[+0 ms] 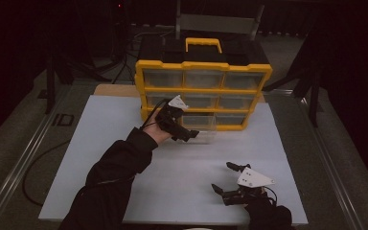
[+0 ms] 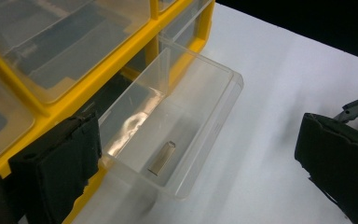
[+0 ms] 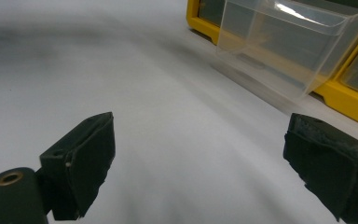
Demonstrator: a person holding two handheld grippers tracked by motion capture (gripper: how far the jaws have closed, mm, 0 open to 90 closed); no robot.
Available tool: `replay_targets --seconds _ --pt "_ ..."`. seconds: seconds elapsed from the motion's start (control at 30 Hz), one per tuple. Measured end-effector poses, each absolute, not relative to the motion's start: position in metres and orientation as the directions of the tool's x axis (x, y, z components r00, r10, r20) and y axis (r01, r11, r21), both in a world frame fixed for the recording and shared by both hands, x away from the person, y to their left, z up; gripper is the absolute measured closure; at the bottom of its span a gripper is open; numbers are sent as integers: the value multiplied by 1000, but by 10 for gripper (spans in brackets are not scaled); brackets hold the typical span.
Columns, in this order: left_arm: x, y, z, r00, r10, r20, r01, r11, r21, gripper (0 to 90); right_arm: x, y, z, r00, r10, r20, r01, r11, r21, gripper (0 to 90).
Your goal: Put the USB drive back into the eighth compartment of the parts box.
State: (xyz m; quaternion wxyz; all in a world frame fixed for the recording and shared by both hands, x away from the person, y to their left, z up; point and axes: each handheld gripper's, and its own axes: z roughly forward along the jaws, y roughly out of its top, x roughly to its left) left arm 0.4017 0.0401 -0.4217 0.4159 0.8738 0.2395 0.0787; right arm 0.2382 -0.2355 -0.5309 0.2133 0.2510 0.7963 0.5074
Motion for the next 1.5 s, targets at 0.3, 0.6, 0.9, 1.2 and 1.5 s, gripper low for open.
replay_targets --seconds 0.3,0.6,0.9,1.2,1.5 --pt "394 56 -424 874 483 -51 344 -541 767 5 240 -235 -531 -787 611 -89 178 363 915 92" --pt "386 74 -430 877 476 -60 343 -535 773 5 239 -234 -531 -785 613 -91 173 358 918 92" --pt "381 94 -440 864 499 -64 359 -523 773 5 240 -233 -531 -785 613 -91 177 362 915 92" --pt "371 110 -452 850 523 -67 386 -530 755 3 240 -233 -531 -786 612 -92 177 365 914 92" --pt "358 128 -462 850 521 -78 386 -515 765 3 240 -232 -532 -786 610 -95 174 366 914 92"
